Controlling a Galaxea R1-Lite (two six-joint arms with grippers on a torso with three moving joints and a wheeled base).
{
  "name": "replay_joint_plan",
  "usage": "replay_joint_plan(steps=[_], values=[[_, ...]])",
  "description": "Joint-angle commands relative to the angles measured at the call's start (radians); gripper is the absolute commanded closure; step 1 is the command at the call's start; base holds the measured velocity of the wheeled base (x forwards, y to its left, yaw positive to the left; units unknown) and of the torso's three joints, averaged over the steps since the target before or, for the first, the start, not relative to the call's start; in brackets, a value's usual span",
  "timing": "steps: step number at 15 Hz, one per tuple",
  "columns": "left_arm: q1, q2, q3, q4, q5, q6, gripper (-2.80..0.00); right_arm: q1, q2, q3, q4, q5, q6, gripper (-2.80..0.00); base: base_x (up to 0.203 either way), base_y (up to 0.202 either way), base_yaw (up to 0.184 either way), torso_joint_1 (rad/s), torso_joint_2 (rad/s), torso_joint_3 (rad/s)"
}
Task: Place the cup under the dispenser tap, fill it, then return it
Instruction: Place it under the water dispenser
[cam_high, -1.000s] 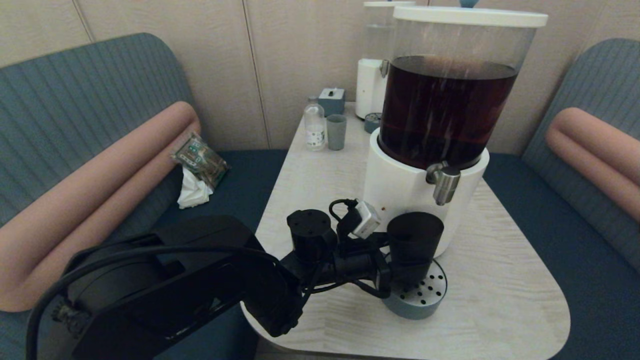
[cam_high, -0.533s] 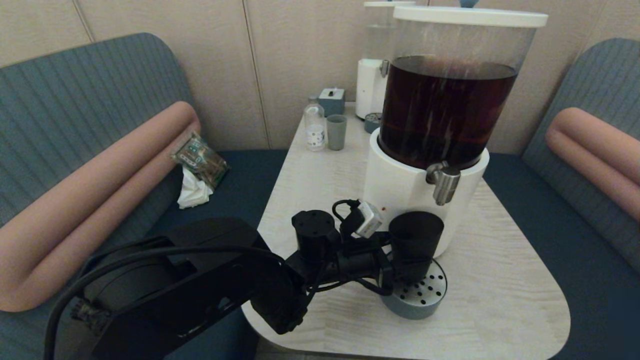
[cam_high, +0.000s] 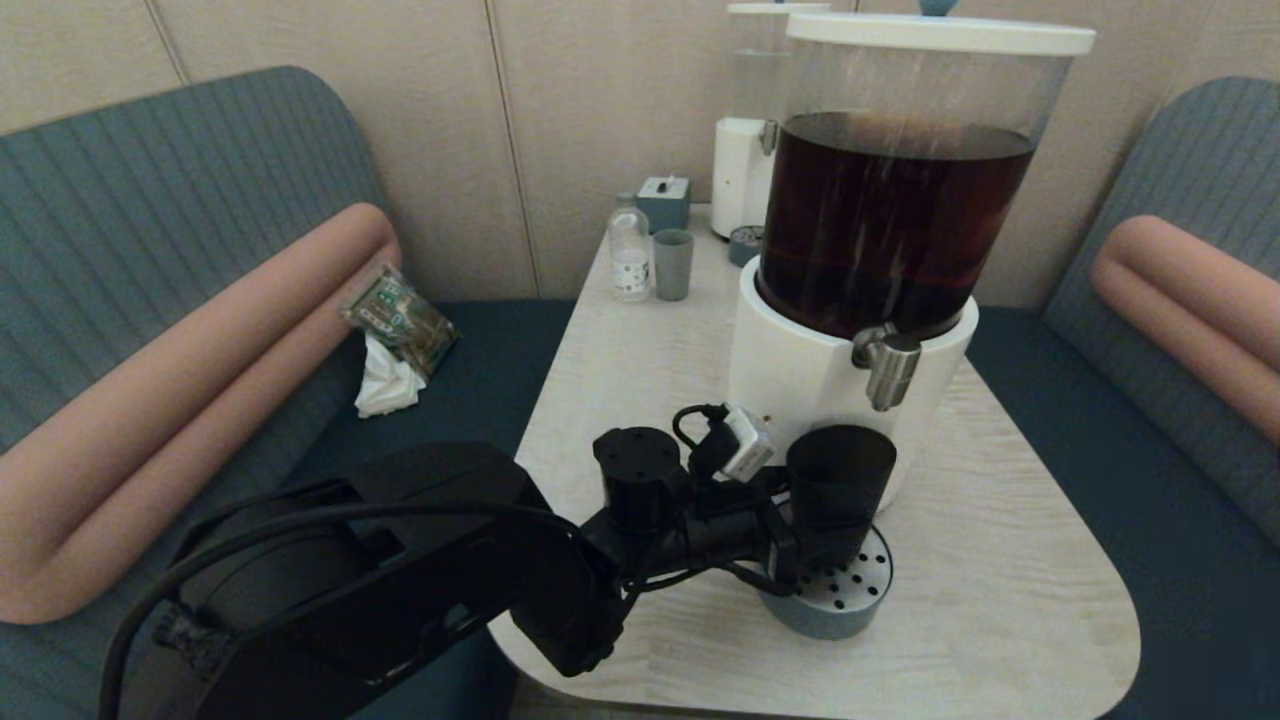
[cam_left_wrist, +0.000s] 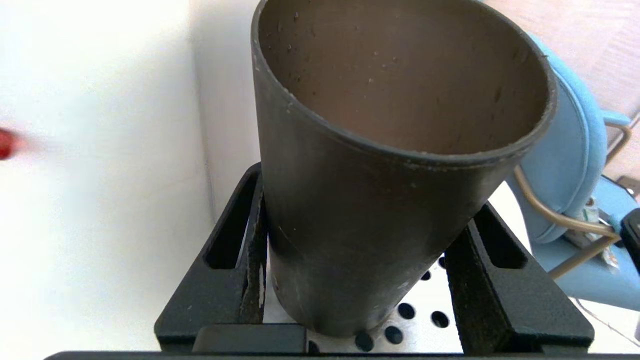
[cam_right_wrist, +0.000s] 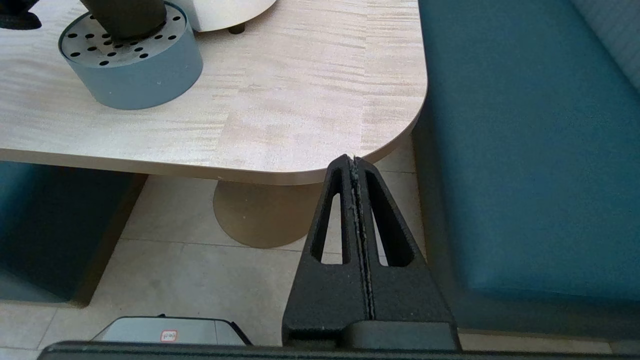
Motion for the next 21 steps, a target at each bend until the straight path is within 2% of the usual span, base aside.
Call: replay_joint_plan(steps=[1,4,5,12,21], values=[[-0.001,-0.001,0.002,-0.006,-0.003,-0.001,0.00,0.000,0.001,0.000,0.001,0.000,0.001,0.00,0.000,0.000,0.000,0.000,0.00,0.000],[-0.002,-0.011,0.019,-0.006,-0.004,0.001,0.00,0.000,0.000,0.000,0.001,0.000,0.000,0.00,0.000,0.000,0.000,0.000,0.00,0.000],[-0.002,-0.014,0.030,-0.006,-0.005,0.004,-2.80,0.000,0.001,0.000,0.001,0.000,0.001,0.00,0.000,0.000,0.000,0.000,0.00,0.000],[-0.017,-0.045,0.068,-0.022,-0.002,0.007,-2.80,0.000,0.001,0.000,0.001,0.000,0.000,0.00,0.000,0.000,0.000,0.000,0.00,0.000],[-0.040,-0.048,0.054,-0.016,0.028,0.006,-2.80,0.000,0.000,0.000,0.001,0.000,0.000,0.00,0.000,0.000,0.000,0.000,0.00,0.000]])
